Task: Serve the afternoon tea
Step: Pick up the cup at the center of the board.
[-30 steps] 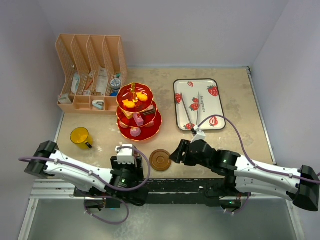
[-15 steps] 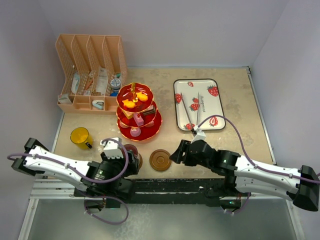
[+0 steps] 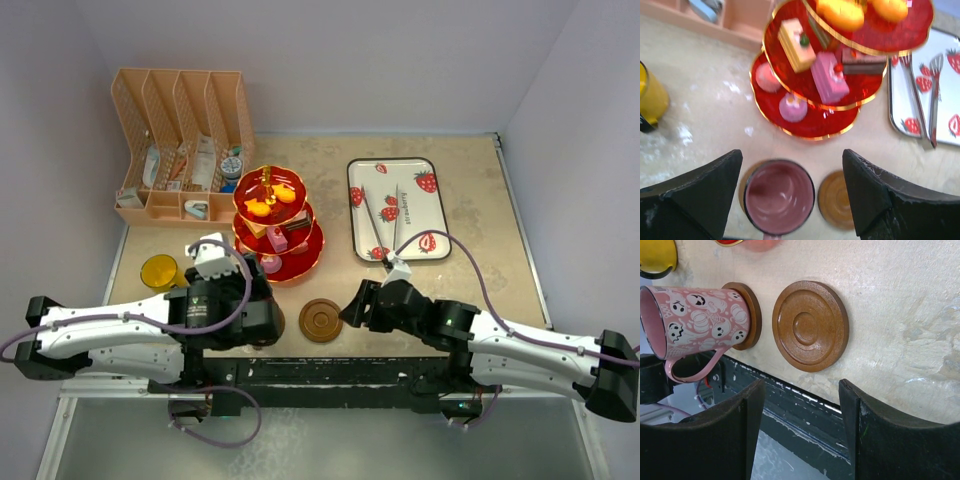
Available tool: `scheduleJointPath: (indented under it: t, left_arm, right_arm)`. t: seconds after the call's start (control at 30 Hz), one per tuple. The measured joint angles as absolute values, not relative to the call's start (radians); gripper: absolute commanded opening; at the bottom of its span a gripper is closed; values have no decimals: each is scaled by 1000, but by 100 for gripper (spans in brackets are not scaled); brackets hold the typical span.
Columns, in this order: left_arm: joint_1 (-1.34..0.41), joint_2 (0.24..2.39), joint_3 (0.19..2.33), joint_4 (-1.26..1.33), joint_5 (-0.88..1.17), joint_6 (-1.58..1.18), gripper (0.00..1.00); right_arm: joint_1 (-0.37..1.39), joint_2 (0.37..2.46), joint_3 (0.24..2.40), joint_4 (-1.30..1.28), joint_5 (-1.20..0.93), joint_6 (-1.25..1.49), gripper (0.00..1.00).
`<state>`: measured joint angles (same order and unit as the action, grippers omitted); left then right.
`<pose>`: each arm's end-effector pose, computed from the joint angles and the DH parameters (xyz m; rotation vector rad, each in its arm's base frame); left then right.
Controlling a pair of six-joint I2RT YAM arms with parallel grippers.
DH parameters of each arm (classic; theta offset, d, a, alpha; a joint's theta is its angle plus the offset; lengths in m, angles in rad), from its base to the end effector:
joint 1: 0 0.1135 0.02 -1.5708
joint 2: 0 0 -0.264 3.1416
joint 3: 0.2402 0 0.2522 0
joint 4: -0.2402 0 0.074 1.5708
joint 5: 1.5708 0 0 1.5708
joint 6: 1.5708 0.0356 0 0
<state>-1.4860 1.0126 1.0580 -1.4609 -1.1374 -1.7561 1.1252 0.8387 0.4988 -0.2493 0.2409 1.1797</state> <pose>0.0437 -0.1327 0.3206 -0.3684 1.9713 -0.2200 0.0873 0.1630 0.2244 0.2150 2.3344 1.0274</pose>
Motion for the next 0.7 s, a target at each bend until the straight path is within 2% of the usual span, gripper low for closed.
scheduleJointPath:
  t: [0.2,0.47,0.7]
  left_arm:
    - [-1325,1045,1155,-1440,-1226,-1551,80]
    - [-1126,1097,1153,-1372,-1233,-1357,86]
    - [-776,1010,1129,-1144,-1131,-1039,87]
  right_arm:
    - [1125,846,499,-250,242,1180,64]
    - [1125,828,499,-242,242,1151,66]
    - [1125,704,499,-218,243,1099,67]
